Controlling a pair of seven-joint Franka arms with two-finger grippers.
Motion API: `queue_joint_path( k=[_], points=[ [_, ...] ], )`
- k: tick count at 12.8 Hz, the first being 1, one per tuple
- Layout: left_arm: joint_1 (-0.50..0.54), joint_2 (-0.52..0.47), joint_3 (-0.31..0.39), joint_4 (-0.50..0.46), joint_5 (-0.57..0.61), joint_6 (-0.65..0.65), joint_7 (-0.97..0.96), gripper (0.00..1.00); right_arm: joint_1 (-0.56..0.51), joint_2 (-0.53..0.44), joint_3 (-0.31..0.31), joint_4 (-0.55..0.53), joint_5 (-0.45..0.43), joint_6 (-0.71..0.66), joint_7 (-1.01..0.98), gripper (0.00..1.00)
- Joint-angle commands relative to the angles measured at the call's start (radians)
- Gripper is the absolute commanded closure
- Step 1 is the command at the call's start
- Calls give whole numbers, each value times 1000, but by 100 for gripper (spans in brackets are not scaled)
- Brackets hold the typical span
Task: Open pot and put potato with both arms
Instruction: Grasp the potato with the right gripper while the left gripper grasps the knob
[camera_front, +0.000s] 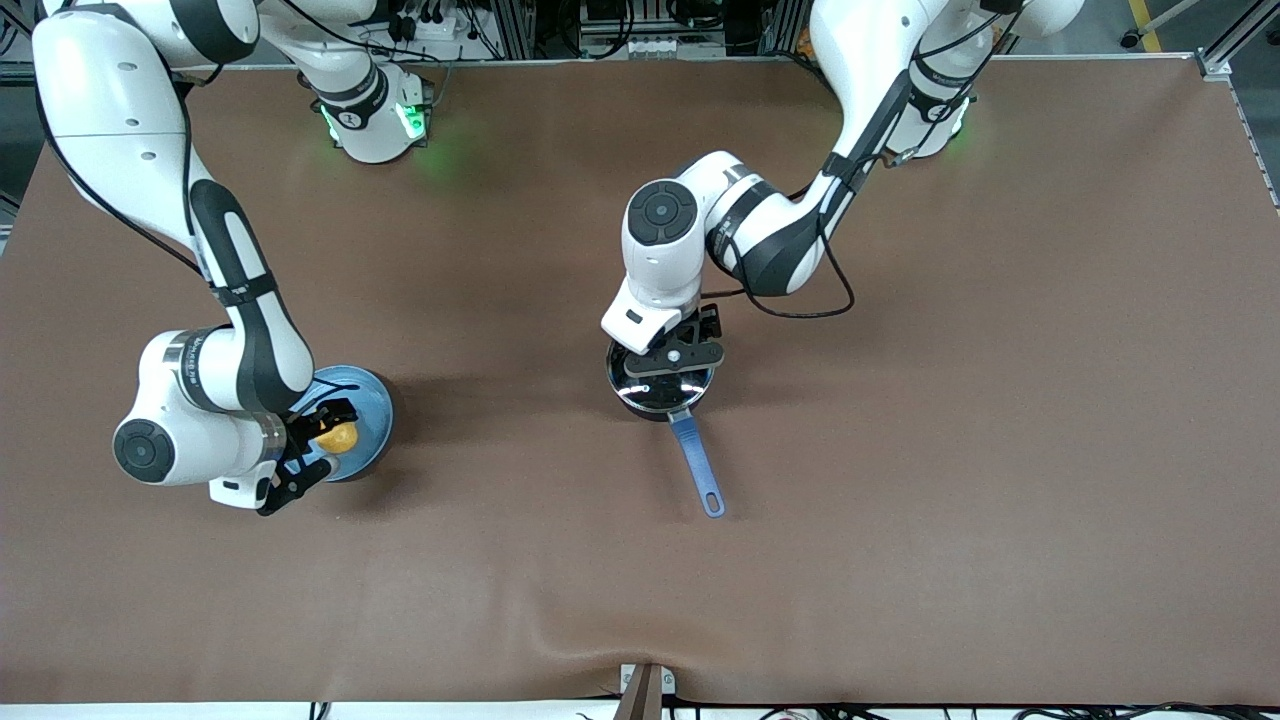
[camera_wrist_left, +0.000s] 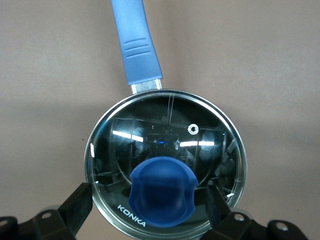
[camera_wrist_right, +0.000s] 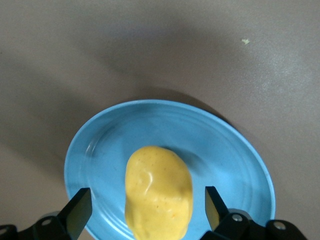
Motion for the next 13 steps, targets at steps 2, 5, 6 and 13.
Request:
queue_joint_path(
  k=[2, 5, 6, 13],
  points=[
    [-11, 20, 7, 19, 25, 17, -24, 0, -13, 16, 8, -25, -2, 45, -23, 0],
    [-11, 32, 7, 19, 22, 34, -24, 0, -13, 16, 6, -25, -2, 45, -23, 0],
    [-11, 38, 7, 19, 22, 39, -24, 0, -13, 16, 6, -25, -4, 43, -23, 0],
    [-16, 34, 6, 19, 10, 31, -26, 93, -16, 12, 8, -12, 1, 31, -57, 91]
  ],
)
